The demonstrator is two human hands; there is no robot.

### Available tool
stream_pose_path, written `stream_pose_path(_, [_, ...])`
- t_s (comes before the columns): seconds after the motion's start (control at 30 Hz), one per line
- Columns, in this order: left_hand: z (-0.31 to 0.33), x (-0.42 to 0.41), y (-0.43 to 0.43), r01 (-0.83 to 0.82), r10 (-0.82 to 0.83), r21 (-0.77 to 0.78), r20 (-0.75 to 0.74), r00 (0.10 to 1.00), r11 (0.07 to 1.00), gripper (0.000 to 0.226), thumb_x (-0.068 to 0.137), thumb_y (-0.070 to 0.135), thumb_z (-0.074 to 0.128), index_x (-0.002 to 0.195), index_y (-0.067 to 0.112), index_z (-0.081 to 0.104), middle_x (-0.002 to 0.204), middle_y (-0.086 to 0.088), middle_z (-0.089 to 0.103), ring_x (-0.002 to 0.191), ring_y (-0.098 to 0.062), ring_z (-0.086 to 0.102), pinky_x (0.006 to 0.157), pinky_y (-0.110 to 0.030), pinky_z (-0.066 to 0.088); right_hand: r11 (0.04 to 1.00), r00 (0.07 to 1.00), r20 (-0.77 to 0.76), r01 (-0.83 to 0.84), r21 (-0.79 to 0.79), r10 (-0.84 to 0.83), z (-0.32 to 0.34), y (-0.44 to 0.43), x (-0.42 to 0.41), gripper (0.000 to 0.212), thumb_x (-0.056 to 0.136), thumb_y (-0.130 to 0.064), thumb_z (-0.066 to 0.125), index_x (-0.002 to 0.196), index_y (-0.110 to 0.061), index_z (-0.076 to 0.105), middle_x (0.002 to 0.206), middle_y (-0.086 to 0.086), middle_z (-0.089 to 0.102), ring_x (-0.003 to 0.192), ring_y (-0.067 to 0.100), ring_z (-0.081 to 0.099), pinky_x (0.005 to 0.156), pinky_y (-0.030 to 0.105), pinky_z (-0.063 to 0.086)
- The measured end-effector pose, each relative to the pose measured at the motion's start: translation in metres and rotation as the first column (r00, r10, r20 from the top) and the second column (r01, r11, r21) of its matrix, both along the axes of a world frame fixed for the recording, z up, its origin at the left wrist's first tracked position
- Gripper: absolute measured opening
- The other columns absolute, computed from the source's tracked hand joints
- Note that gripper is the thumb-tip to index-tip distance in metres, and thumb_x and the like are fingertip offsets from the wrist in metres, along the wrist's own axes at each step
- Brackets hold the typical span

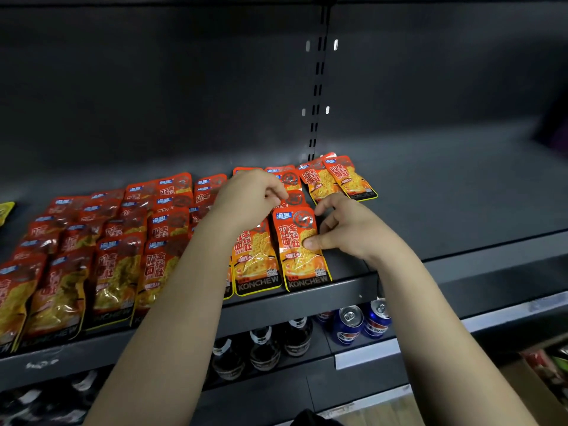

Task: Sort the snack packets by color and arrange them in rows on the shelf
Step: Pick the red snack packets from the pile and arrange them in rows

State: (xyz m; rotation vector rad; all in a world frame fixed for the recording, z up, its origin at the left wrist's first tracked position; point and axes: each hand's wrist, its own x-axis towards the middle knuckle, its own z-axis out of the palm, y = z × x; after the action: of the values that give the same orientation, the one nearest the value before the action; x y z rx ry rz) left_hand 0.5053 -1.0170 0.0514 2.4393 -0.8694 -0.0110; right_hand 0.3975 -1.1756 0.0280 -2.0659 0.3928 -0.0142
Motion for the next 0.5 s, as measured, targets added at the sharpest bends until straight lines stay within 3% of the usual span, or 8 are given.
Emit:
stream_pose_path(0.23, [0.004,0.009,-0.015,0.042,-0.049,0.164,0.043,0.998,0.986,0.008,0.086,0.017,0.07,0.087,0.022,0.076,0.09,0.005,0.071,0.087,-0.012,0.065,0.083,-0.039,0.056,1.0,1.0,0.015,0.003,0.031,-0.003,-0.003,-0.001,0.0,0.055,0.062,-0.009,0.09,0.104,-0.014,0.055,0.074,0.005,0.062,0.066,0.014,0.058,0.068,0.027,0.046])
stream_pose_path(0.5, [0.007,0.008,-0.015,0.043,-0.037,0.163,-0.042,0.998,0.986,0.014,0.091,0.012,0.063,0.099,0.017,0.074,0.106,-0.002,0.07,0.1,-0.016,0.063,0.08,-0.033,0.055,0.999,1.0,0.02,-0.006,0.036,0.005,-0.003,0.0,0.0,0.054,0.062,-0.008,0.089,0.103,-0.014,0.056,0.073,0.006,0.062,0.066,0.016,0.058,0.071,0.033,0.047])
